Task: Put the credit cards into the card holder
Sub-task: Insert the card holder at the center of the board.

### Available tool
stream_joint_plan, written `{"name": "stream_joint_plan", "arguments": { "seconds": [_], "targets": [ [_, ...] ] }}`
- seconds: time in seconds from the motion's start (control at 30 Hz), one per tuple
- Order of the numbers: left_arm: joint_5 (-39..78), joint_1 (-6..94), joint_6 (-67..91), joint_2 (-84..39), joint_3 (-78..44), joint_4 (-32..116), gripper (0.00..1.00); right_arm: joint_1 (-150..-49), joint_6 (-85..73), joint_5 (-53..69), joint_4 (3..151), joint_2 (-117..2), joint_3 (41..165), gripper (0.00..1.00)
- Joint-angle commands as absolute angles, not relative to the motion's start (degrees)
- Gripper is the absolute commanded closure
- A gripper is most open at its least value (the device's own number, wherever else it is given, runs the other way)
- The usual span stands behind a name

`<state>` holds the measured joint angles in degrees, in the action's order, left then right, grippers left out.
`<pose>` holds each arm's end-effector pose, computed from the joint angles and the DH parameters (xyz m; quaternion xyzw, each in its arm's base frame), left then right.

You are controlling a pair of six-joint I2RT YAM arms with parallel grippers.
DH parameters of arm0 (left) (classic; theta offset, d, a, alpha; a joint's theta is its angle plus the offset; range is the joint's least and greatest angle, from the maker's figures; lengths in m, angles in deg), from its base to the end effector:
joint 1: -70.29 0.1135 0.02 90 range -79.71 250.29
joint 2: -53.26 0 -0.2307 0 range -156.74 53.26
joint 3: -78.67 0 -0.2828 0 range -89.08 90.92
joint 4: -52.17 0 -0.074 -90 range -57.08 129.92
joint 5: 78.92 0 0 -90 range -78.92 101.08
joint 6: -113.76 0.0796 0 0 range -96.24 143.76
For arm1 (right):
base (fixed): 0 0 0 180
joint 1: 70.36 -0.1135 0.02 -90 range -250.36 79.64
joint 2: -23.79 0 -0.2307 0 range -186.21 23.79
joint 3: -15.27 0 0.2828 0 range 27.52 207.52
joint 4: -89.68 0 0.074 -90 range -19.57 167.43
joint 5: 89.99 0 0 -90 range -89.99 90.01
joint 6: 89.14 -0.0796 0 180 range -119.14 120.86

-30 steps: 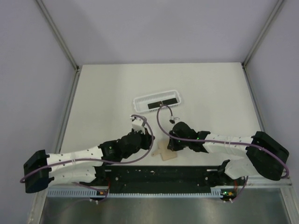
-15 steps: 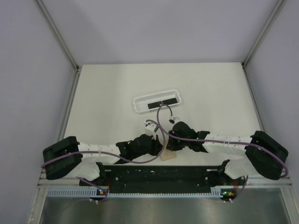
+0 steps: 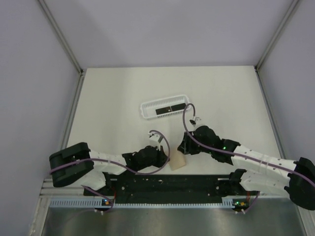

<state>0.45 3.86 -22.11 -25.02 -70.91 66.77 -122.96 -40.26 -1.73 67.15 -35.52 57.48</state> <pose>0.1295 -0.2601 0.0462 0.1130 0.8699 -0.3475 0.3312 0.1786 0.2296 0.1308 -0.0841 0.9009 0.3011 0.3010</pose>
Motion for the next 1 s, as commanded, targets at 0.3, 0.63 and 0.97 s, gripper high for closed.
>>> {"name": "stream_joint_plan", "arguments": {
  "seconds": [0.3,0.63,0.97],
  "targets": [
    [2.6,3.4,-24.1,-29.1,-73.8,69.0,1.00,-118.8,-40.6,6.1,69.6,-34.8,51.4,0.45],
    [2.7,3.4,-25.8,-30.6,-75.8,72.3,1.00,-115.7,-44.8,17.8,96.1,-42.9,41.4,0.59],
    [-0.6,3.4,-25.0,-28.4,-72.8,67.1,1.00,-115.8,-39.4,12.1,85.4,-31.5,45.3,1.00]
  ]
}}
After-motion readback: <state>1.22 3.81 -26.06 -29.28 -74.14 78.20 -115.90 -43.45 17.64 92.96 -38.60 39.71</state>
